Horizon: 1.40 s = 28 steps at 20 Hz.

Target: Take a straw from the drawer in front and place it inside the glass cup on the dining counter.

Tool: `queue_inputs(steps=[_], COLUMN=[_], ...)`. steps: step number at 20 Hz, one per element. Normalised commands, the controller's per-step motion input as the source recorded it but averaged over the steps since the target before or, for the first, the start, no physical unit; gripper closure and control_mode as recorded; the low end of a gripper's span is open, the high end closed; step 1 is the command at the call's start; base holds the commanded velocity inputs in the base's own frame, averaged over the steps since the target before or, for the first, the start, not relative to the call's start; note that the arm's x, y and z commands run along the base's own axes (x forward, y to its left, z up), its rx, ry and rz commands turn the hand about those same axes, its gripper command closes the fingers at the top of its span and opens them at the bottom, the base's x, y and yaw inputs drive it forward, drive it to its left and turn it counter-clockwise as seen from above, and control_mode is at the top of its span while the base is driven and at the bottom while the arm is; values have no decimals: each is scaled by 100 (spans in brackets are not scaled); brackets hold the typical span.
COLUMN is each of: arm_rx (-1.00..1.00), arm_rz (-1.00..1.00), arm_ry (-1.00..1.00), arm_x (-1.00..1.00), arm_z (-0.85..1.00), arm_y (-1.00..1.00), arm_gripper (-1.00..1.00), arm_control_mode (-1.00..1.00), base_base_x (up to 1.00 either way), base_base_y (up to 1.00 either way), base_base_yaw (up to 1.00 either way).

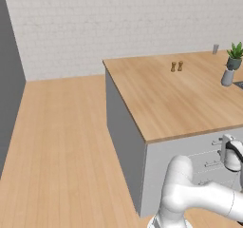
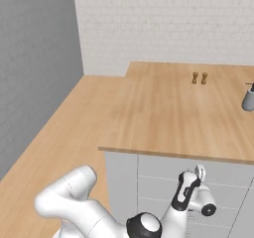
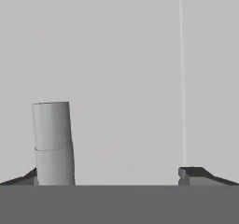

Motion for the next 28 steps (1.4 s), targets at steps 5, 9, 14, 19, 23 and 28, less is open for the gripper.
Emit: queue_inputs(steps=[5,9,14,19,23,28], arm_rx=[0,0,0,0,0,-1], arm_rz=[0,0,0,0,0,0], arm_ry=[0,0,0,4,22,29], arm_x=[30,33,30,28,33,25], arm_z=[-47,-48,-62,-78,-88,-90], arm_y=[0,-2,0,-1,-2,-2], arm_gripper=[-100,-100,100,100,100,100], arm_control_mode=[-100,-100,-100,-100,-100,-100], base_base_x=[0,0,0,0,0,0], base_base_y=[0,0,0,0,0,0], base_base_yaw=[0,0,0,0,0,0])
